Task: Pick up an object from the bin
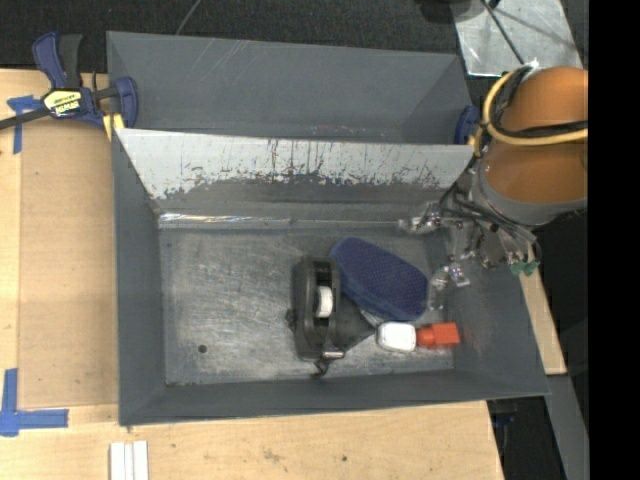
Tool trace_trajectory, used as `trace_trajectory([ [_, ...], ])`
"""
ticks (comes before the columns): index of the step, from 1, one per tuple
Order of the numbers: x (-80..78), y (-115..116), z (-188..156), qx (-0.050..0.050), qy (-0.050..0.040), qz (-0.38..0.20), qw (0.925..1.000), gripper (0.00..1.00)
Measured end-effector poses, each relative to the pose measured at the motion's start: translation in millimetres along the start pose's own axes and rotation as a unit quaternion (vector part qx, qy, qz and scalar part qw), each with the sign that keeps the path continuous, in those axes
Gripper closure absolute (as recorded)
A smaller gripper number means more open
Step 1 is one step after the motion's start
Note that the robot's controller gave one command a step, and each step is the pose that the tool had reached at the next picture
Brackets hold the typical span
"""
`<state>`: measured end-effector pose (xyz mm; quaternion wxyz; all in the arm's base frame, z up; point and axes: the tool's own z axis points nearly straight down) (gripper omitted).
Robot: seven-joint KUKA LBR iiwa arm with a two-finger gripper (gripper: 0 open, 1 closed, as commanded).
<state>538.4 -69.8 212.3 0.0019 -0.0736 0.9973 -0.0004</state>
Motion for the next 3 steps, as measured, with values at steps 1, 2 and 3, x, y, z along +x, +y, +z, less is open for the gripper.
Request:
trace_trajectory([
  [1, -54.2, 40.6, 138.9, 0.001, -0.0053, -0.009, 0.9999, 0.0],
  [2, -57.4, 39.8, 134.3, 0.002, -0.012, -0.009, 0.9999, 1.0],
  [3, -50.0, 37.4, -3.7, 0.001, -0.0038, -0.103, 0.9946, 1.0],
])
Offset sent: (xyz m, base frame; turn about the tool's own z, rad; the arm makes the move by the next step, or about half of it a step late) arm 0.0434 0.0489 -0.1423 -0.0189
